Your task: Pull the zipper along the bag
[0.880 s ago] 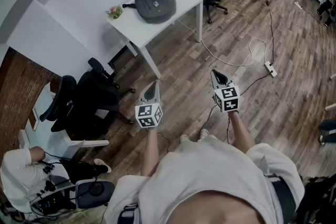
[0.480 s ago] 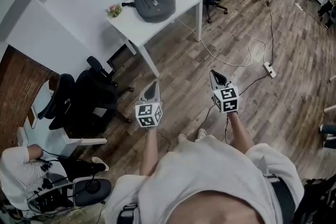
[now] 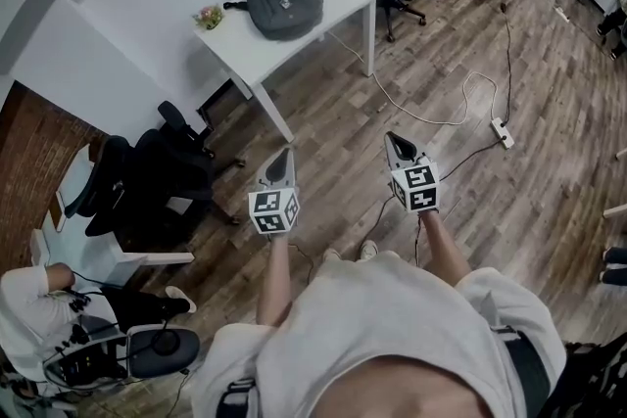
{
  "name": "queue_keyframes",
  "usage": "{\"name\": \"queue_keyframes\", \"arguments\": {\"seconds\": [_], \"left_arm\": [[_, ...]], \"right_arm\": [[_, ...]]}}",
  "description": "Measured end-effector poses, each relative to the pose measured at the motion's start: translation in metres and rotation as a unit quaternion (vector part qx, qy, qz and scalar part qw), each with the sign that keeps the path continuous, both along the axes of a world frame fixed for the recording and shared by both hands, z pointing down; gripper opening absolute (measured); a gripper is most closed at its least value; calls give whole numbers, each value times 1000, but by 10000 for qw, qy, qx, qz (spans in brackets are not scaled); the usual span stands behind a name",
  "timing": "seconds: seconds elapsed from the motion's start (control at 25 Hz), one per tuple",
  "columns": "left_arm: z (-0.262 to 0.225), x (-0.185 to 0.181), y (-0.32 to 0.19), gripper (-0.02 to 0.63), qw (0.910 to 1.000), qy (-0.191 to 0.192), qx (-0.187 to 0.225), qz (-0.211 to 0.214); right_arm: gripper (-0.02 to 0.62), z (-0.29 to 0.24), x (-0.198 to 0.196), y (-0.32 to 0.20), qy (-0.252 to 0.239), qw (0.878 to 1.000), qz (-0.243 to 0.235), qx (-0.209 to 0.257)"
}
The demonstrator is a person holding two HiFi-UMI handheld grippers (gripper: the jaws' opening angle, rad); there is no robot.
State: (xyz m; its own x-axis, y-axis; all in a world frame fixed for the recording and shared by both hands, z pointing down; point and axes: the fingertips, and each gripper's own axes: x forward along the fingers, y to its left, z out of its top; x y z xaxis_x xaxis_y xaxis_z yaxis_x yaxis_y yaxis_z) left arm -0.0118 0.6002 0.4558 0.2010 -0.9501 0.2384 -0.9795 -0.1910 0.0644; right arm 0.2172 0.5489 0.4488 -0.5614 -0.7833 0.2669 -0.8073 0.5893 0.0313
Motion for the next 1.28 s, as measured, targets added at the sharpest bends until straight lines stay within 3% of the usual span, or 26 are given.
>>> {"name": "queue_keyframes", "arguments": {"seconds": [0.24, 0.56, 1.28], "left_arm": [[6, 17, -12, 26, 10000, -47, -48, -39], [26, 13, -50, 26, 9999, 47, -130, -40], [15, -62, -305, 26, 9986, 159, 41, 494]], "right_arm": [[12, 5, 14, -18, -12, 10000, -56, 9], [12, 22, 5, -59, 55, 9999, -114, -88], [12, 7, -70, -279, 201, 9991, 364, 23]]}}
